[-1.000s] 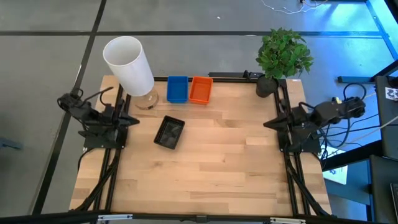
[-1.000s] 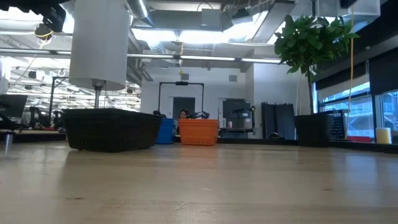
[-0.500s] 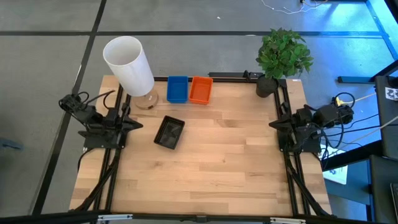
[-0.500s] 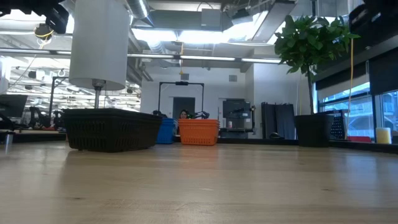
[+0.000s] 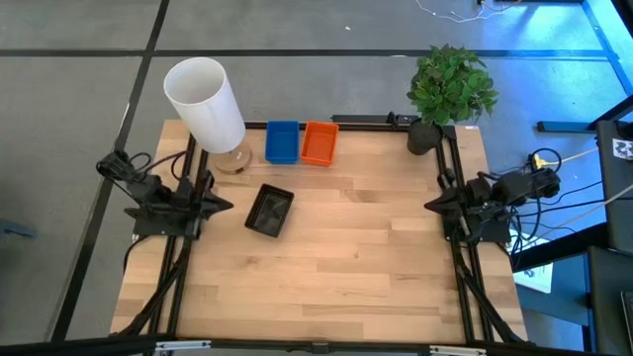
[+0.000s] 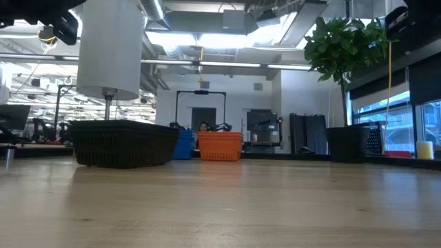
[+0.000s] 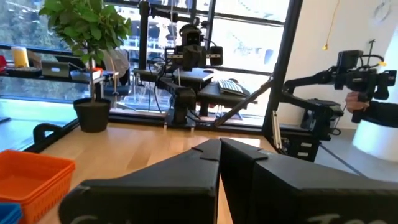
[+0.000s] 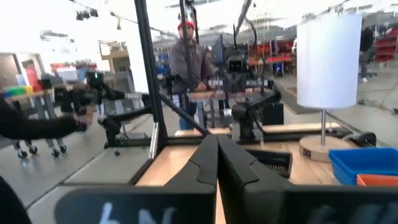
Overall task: Stack baskets by color
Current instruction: Return to Home Position
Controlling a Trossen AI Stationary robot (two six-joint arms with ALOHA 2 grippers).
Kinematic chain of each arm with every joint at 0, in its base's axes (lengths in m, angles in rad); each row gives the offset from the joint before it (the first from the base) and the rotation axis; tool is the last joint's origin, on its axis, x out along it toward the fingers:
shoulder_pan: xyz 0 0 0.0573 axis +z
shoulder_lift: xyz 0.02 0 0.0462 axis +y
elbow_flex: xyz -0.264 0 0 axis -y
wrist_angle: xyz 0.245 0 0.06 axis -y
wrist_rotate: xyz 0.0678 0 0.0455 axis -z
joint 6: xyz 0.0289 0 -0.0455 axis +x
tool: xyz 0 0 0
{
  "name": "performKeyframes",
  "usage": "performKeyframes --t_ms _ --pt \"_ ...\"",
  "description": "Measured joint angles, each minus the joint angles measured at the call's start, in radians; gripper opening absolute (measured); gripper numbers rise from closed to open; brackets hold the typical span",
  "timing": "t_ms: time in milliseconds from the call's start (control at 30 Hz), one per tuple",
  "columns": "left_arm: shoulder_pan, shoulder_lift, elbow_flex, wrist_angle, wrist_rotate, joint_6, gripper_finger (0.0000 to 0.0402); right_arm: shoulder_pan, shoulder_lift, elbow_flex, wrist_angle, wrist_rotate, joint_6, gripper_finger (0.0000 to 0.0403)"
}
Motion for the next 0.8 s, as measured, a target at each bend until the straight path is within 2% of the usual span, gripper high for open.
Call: performKeyframes --t_ms 400,800 --pt "0.000 0.000 -0.225 0.288 0.001 0.050 0.0000 0.000 0.000 -0.220 0.233 -0.027 0.001 0.0000" --pt "0.000 0.000 -0.233 0.263 0.004 0.132 0.0000 -0.001 0.002 -0.336 0.249 -0.040 -0.058 0.0000"
